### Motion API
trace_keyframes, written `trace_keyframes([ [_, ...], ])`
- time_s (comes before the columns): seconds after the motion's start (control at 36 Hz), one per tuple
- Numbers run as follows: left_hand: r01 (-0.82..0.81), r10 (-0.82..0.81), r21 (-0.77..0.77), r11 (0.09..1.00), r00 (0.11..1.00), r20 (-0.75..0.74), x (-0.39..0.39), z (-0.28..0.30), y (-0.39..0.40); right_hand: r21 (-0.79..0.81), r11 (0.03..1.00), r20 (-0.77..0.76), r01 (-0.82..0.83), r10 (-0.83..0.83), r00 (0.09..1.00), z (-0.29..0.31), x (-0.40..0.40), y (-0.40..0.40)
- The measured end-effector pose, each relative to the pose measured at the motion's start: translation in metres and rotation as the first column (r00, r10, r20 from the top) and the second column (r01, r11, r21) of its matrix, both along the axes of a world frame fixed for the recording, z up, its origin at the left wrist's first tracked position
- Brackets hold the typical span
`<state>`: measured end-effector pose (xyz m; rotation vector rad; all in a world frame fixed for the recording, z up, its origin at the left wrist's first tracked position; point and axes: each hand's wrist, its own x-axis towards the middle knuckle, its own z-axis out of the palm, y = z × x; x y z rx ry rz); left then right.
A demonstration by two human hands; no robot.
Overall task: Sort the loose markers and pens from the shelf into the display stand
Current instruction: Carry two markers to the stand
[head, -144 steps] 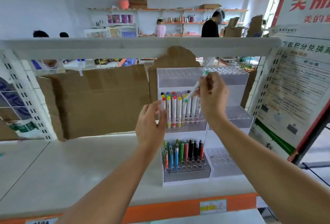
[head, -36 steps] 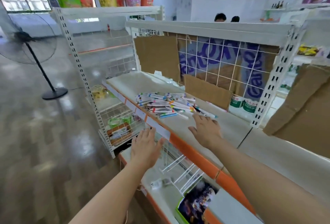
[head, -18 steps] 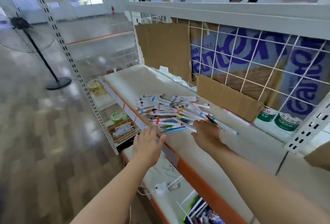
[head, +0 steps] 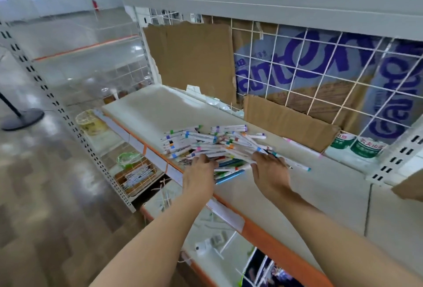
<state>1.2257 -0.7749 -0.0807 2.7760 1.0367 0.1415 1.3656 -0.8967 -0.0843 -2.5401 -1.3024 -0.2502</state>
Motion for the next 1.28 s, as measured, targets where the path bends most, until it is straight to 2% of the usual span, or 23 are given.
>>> trace_keyframes([
  [0.17,0.041,-0.041,0.025,0.999,0.999,-0.005,0.007,-0.006,0.009,0.154,0.988,0.099,-0.033,0.018,0.995,-0.006,0.003,0.003],
  [0.36,-0.003,0.001,0.032,0.999,0.998,0.062,0.012,-0.008,0.009,0.316,0.946,0.177,-0.078,0.022,0.984,0.004,0.011,0.009],
  [0.42,-0.029,0.025,0.028,0.999,0.993,0.115,0.013,-0.007,0.008,0.4,0.913,0.142,-0.081,0.026,0.989,0.009,0.013,0.013],
  [0.56,-0.057,0.057,-0.009,0.998,0.961,0.27,0.015,0.004,0.001,0.55,0.835,-0.099,-0.004,0.07,0.993,0.023,0.008,0.022],
  [0.61,-0.067,0.076,-0.038,0.997,0.944,0.322,0.019,0.011,-0.002,0.579,0.816,-0.125,-0.002,0.091,0.988,0.026,0.009,0.02],
  [0.72,-0.084,0.103,-0.066,0.994,0.919,0.381,0.024,0.021,-0.008,0.585,0.81,-0.051,-0.047,0.094,0.994,0.031,0.011,0.007],
  [0.81,-0.079,0.117,-0.105,0.991,0.891,0.438,0.031,0.025,-0.012,0.555,0.832,-0.033,-0.013,0.038,0.999,0.031,0.016,-0.006],
  [0.97,-0.019,0.093,-0.145,0.989,0.848,0.522,0.046,0.025,-0.025,0.383,0.904,-0.209,0.191,-0.117,0.971,0.028,0.025,-0.036],
  [1.11,0.1,-0.019,-0.132,0.986,0.862,0.507,0.061,0.024,-0.038,0.4,0.87,-0.267,0.287,-0.19,0.945,0.03,0.022,-0.067],
  [1.28,0.254,-0.165,-0.102,0.962,0.835,0.525,0.074,0.029,-0.058,0.427,0.797,-0.232,0.428,-0.361,0.903,0.029,0.014,-0.103],
])
